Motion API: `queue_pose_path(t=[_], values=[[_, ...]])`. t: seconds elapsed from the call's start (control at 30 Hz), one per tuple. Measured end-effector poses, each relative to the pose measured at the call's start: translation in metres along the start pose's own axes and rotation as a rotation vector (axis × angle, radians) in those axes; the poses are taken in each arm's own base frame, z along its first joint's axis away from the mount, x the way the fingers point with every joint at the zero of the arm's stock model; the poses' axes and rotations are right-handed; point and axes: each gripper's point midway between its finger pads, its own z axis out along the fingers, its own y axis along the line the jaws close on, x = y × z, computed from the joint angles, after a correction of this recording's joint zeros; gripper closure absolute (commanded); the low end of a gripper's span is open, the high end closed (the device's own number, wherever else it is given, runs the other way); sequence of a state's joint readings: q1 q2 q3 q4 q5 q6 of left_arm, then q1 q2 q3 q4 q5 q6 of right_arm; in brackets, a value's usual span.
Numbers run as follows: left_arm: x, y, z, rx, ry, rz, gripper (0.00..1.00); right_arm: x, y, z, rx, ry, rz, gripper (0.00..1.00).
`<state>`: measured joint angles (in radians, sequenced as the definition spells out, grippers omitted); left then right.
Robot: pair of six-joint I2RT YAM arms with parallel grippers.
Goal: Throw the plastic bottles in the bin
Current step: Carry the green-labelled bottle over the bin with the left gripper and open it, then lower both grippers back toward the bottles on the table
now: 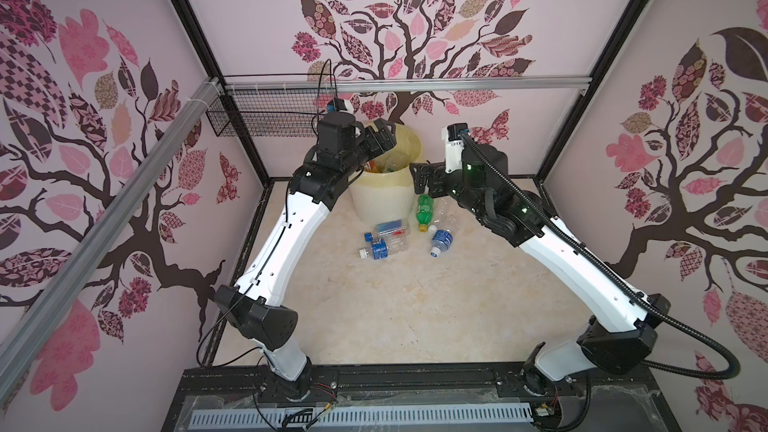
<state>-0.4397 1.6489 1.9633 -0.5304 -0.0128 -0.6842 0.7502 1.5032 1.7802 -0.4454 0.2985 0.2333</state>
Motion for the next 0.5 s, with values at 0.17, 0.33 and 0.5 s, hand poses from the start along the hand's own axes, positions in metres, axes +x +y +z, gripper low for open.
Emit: queue_pose_path(t=[0.17, 0.33, 0.5], values=[[0.036, 0.028, -0.021, -0.056, 0.085, 0.029, 0.03, 0.027, -0.006, 0.005, 0.019, 0.061, 0.030, 0.01], [0.079, 0.063, -0.040, -0.119, 0.182, 0.062, 0.03, 0.060, -0.018, -0.001, 0.048, 0.136, 0.065, 0.00], [0.138, 0.111, -0.049, -0.221, 0.327, 0.087, 0.03, 0.090, -0.029, -0.012, 0.066, 0.197, 0.119, 0.01]])
